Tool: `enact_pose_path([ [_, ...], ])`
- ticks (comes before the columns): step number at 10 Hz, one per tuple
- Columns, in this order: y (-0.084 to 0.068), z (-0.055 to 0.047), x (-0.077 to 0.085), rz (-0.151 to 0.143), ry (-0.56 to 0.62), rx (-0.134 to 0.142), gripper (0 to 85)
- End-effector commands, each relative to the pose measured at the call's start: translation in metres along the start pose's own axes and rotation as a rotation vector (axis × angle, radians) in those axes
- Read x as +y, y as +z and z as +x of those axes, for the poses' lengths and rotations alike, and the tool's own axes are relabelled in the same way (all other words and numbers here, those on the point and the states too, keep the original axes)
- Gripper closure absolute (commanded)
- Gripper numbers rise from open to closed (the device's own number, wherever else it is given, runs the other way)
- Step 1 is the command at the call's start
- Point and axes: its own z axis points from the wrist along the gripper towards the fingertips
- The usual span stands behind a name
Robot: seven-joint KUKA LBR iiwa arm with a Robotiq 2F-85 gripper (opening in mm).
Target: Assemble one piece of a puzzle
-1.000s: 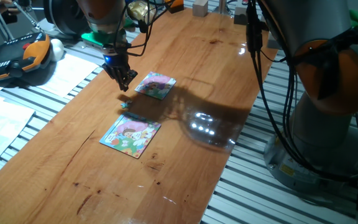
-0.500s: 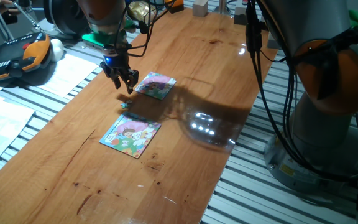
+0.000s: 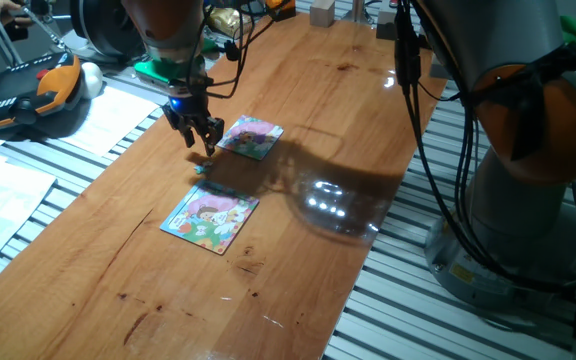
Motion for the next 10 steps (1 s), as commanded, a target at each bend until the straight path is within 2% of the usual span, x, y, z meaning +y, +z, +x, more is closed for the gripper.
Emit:
enact_pose_path([
  [1, 0.003, 0.000, 0.000, 0.000, 0.002, 0.000, 34.0],
  [4, 0.015, 0.001, 0.002, -0.004, 0.005, 0.001, 34.0],
  [7, 0.016, -0.001, 0.002, 0.018, 0.003, -0.003, 34.0],
  [10, 0.018, -0.002, 0.002, 0.018, -0.004, -0.004, 34.0],
])
